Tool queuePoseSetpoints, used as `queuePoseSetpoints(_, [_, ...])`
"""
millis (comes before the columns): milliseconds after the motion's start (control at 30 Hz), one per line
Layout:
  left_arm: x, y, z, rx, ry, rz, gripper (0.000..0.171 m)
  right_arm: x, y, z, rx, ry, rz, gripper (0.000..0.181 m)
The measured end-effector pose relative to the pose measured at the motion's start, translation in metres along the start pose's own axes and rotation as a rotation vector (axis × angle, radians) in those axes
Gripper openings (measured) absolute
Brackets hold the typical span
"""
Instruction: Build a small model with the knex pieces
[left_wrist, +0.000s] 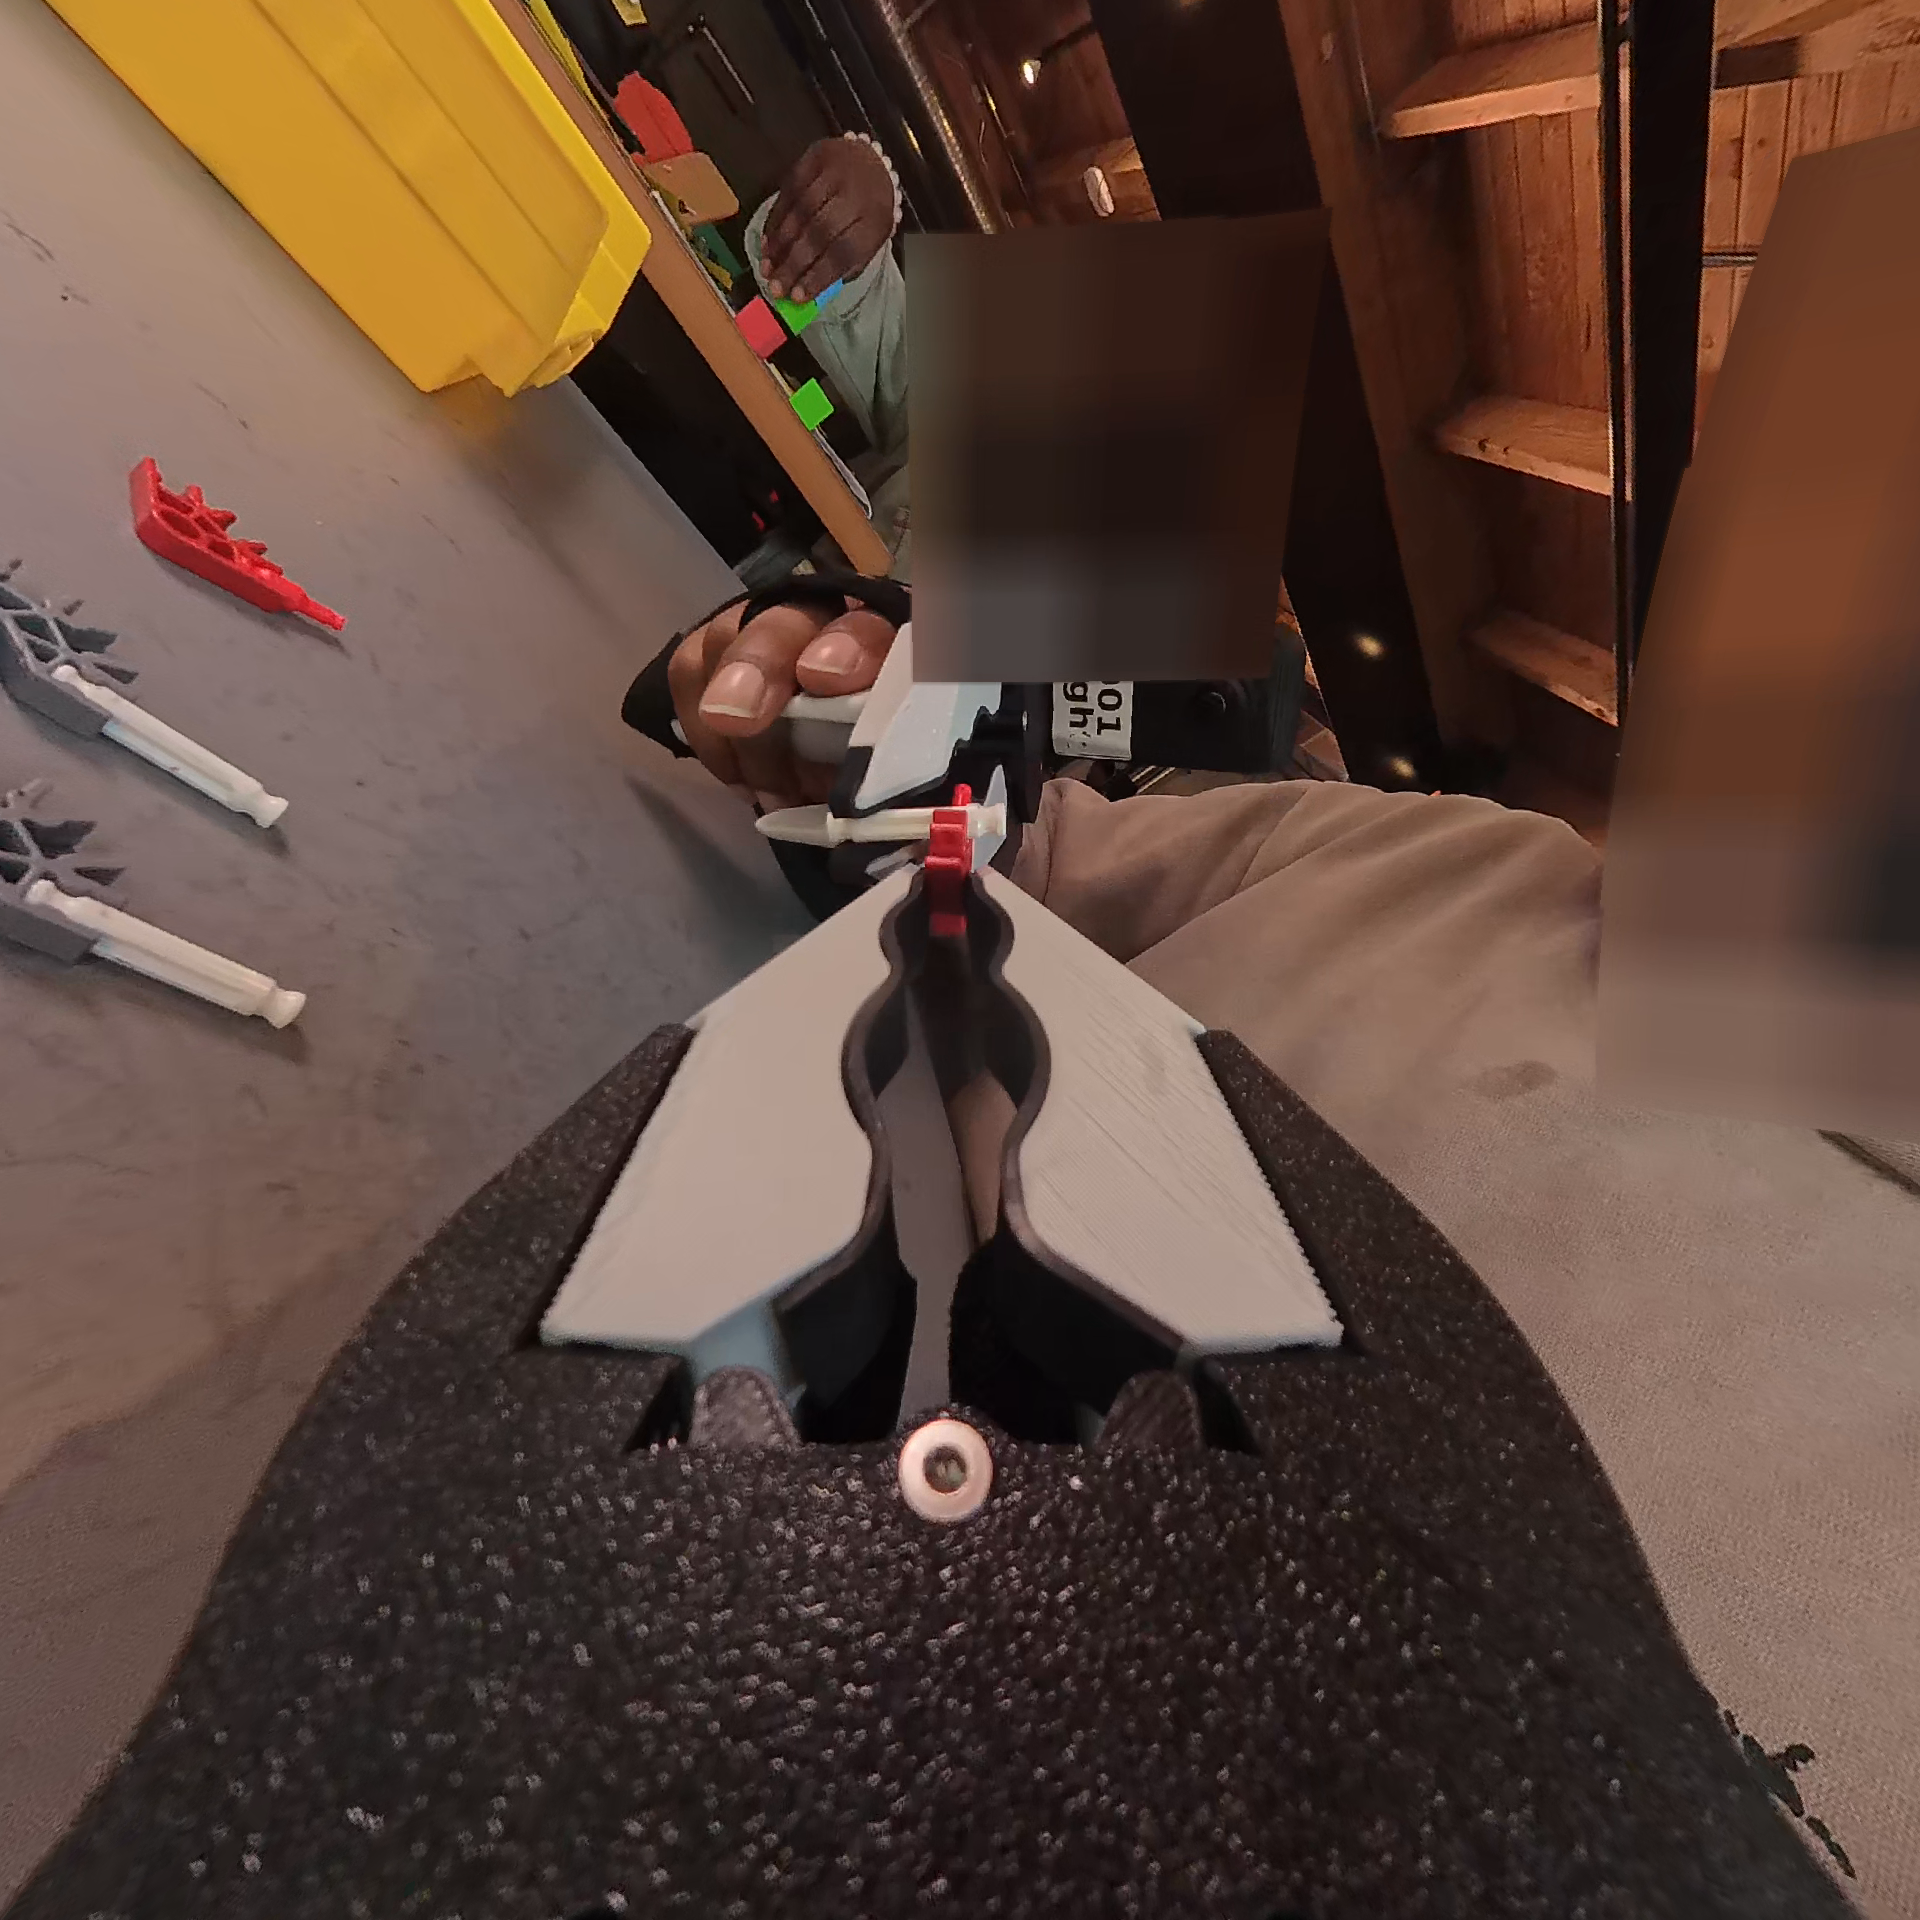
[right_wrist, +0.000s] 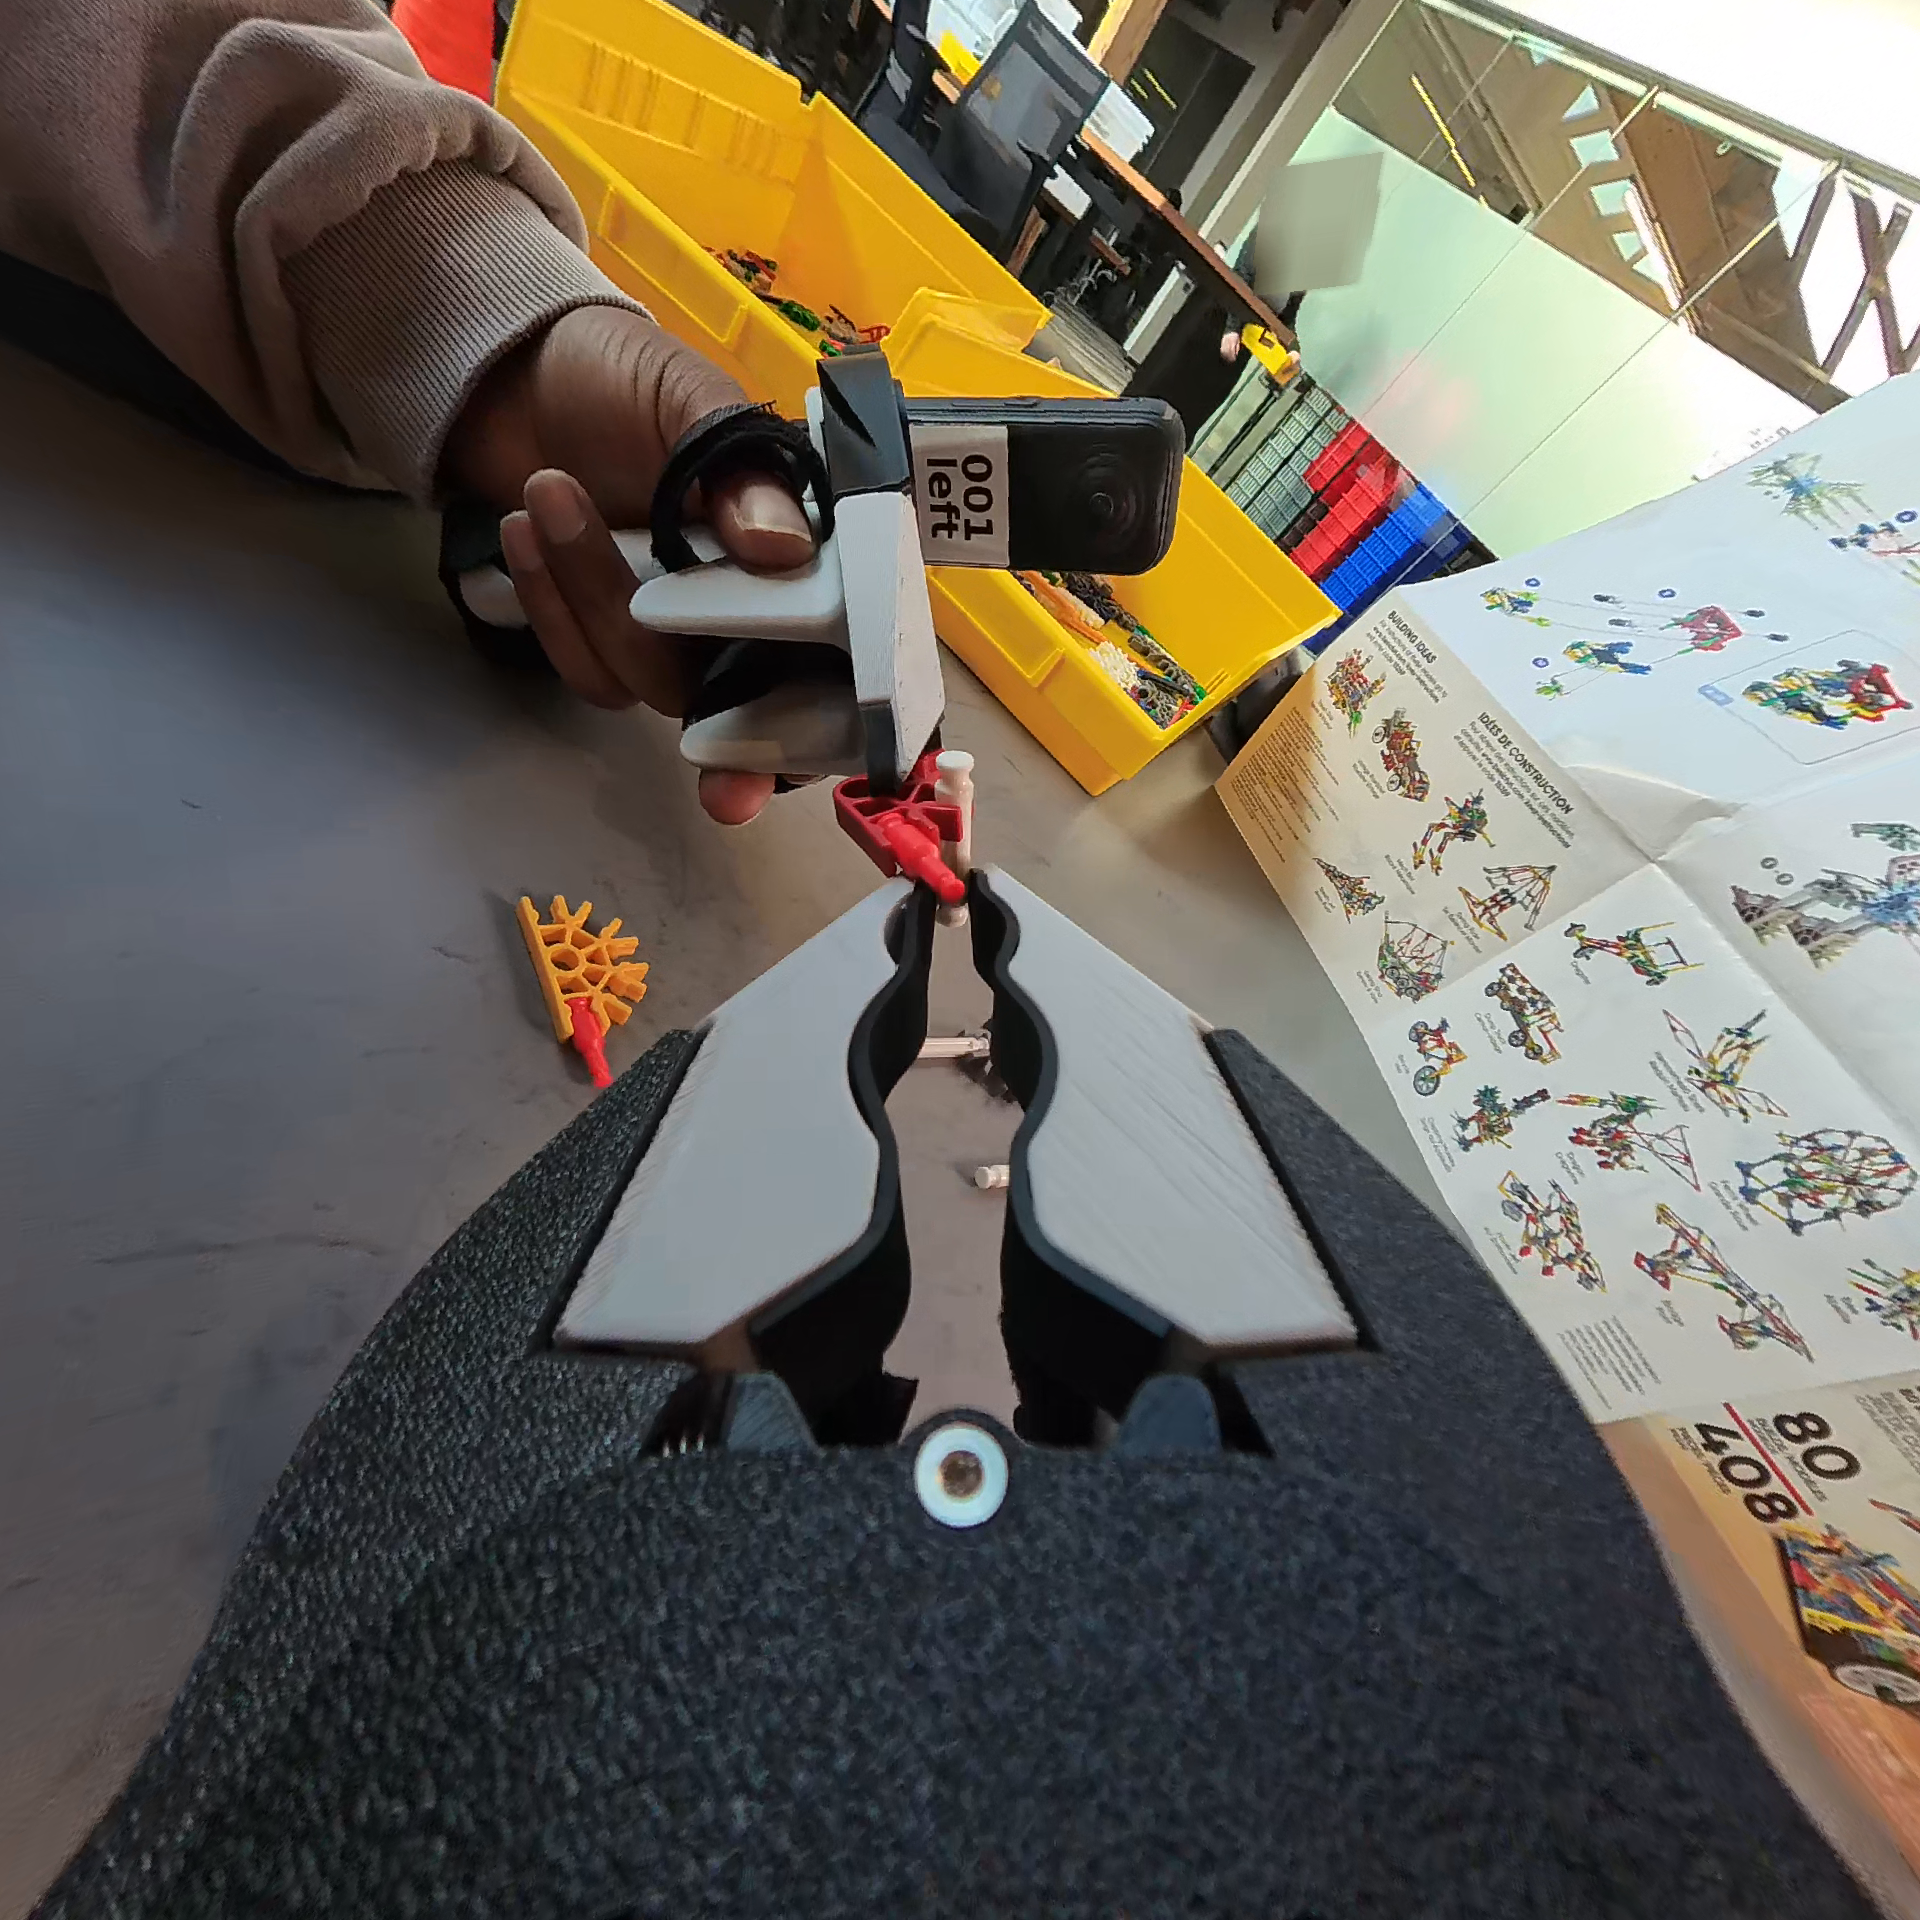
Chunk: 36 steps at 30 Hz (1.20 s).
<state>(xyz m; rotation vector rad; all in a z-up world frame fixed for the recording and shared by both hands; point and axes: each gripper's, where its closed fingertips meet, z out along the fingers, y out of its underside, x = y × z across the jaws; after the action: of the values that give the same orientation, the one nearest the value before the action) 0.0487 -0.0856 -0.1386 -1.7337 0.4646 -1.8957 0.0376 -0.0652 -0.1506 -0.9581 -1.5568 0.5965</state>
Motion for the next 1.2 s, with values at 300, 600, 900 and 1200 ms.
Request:
queuePoseSetpoints(300, [-0.005,0.001,-0.001,-0.005,-0.033,0.009,0.006,-0.001,0.004,0.002,-0.004,-0.011,0.033,0.004])
queuePoseSetpoints(600, [-0.01,0.002,0.001,-0.012,-0.068,0.024,0.006,0.0,0.01,0.002,-0.023,-0.014,0.042,0.004])
queuePoseSetpoints(900, [-0.01,0.001,0.001,-0.01,-0.093,0.055,0.006,0.0,0.012,0.003,-0.029,-0.014,0.047,0.004])
queuePoseSetpoints(1200, [-0.014,0.001,0.0,-0.01,-0.122,0.052,0.005,-0.002,0.018,0.005,-0.046,-0.026,0.051,0.004])
